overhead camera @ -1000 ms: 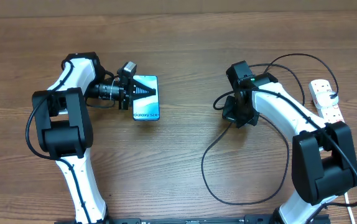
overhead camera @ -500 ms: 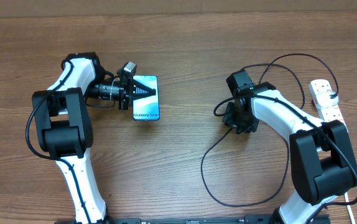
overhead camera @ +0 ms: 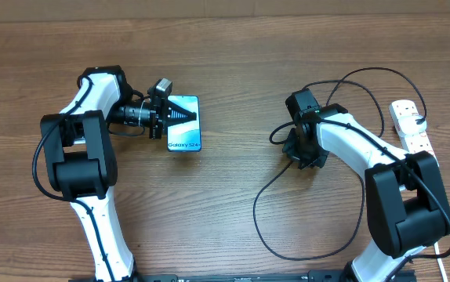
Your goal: Plug charger to phone and switch on socket
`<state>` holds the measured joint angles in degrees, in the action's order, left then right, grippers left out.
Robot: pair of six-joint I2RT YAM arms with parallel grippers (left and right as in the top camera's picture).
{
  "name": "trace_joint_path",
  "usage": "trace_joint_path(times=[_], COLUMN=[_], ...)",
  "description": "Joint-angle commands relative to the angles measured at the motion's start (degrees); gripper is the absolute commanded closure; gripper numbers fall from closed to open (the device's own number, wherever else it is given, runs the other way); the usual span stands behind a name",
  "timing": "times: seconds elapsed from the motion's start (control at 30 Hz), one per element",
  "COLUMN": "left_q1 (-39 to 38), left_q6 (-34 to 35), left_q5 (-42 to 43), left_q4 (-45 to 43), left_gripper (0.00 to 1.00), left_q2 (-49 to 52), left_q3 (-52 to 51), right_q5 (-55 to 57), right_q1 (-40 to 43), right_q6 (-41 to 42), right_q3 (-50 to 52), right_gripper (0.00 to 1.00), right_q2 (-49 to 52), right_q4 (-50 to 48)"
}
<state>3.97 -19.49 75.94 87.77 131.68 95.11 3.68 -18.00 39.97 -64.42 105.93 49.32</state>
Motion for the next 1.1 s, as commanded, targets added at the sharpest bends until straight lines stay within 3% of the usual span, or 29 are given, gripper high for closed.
trace_joint_path(times=[0.0, 0.47, 0.77, 1.0, 1.07], left_q1=[0.1, 0.1, 0.1, 0.2, 0.6], left_q6=[-0.7, -0.7, -0.7, -0.6, 0.6], left_q5=[1.4, 1.4, 1.4, -1.4, -2.8], left_q4=[0.5, 0.5, 0.5, 0.4, 0.2], left_gripper=[0.96, 0.96, 0.96, 0.96, 0.96], left_q2=[-2.5, -2.5, -2.5, -2.5, -2.5], left_q3=[0.1, 0.1, 0.1, 0.1, 0.1], right_q5=[-0.2, -1.8, -1.2, -1.2, -1.2], right_q1=[0.0, 0.0, 0.0, 0.0, 0.0], right_q6=[1.1, 3.7, 3.3, 3.3, 3.3], right_q3=[0.4, 5.2, 5.2, 5.2, 5.2], right_gripper=[0.79, 0.81, 0.94, 0.92, 0.96], right_q2=[0.2, 0.2, 0.2, 0.2, 0.2], right_q4=[0.2, -6.4, -6.9, -7.1, -7.1])
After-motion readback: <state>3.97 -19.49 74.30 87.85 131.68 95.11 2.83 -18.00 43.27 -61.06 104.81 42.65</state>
